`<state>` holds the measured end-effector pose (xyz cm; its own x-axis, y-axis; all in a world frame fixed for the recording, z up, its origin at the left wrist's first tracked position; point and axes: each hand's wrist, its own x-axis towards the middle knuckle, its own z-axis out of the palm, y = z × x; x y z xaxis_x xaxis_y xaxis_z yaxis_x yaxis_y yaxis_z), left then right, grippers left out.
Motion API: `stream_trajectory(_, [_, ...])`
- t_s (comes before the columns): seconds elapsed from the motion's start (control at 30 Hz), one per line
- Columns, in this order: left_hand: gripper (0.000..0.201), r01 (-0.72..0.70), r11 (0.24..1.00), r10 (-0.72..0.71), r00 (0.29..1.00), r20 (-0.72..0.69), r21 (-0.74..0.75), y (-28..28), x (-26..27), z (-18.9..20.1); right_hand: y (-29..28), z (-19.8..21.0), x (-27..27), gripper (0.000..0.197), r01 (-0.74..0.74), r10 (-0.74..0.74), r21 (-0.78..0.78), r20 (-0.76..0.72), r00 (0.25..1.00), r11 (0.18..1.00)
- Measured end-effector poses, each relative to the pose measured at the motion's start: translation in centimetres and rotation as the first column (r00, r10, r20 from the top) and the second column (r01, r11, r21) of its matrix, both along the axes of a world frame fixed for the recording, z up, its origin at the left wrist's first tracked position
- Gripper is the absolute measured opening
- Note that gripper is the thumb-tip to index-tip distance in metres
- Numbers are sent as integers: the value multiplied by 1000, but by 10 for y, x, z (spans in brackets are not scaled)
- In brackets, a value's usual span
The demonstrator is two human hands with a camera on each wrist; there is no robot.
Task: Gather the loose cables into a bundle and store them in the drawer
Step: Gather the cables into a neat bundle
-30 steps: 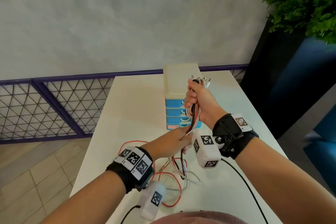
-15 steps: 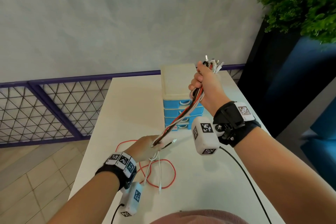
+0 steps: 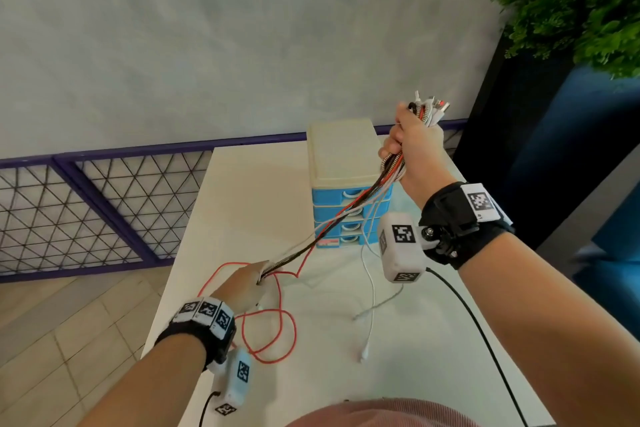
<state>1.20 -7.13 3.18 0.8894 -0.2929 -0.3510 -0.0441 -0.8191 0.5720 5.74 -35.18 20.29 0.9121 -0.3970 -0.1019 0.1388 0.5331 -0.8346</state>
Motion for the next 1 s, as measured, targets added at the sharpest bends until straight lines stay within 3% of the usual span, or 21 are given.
stream_trajectory(0.1, [55,127,985,-125,992,-25,115,2,1,-6,3,-3,-1,29,-28,29,-23,7,1000,999])
stream_trajectory(0.2, [122,215,974,-204,968,-144,65,-10,4,8,6,-9,-3,28,-93,93,-43,-2,996,995])
stream_trajectory(0.27, [142,227,974,-228,965,-126,-22,-27,3,34,10,-11,-6,26,-130,129,-57,-20,991,990])
stream_trajectory(0.33, [125,271,950,-280,959,-37,-153,-44,1,64,16,-14,-10,26,-168,167,-71,-27,986,983])
stream_trajectory(0.43, [58,327,874,-316,944,89,-359,-74,0,99,28,-20,-14,29,-211,209,-75,-35,977,975])
stream_trajectory(0.47, [48,293,860,-285,955,84,-417,-83,1,108,31,-21,-14,28,-221,218,-73,-36,975,973])
stream_trajectory(0.63, [30,154,823,-199,980,-23,-547,-94,9,118,28,-16,-15,30,-227,226,-76,-27,974,971])
stream_trajectory(0.7, [27,-23,716,-186,957,-222,-698,-90,9,119,25,-15,-15,31,-231,230,-76,-22,973,970])
stream_trajectory(0.77, [38,-199,597,-274,860,-430,-777,-87,8,123,25,-16,-16,33,-242,241,-86,-21,970,966])
stream_trajectory(0.8, [47,-184,602,-322,834,-447,-777,-86,7,125,26,-16,-17,33,-248,247,-87,-20,969,965])
stream_trajectory(0.87, [54,23,708,-370,864,-342,-706,-89,3,126,28,-17,-18,34,-252,252,-79,-17,968,964])
stream_trajectory(0.93, [43,238,797,-388,906,-169,-555,-96,-2,125,31,-18,-18,34,-261,261,-72,-10,965,963])
stream_trajectory(1.0, [34,297,810,-366,930,-40,-505,-105,-8,123,36,-18,-19,34,-271,271,-82,-1,962,959])
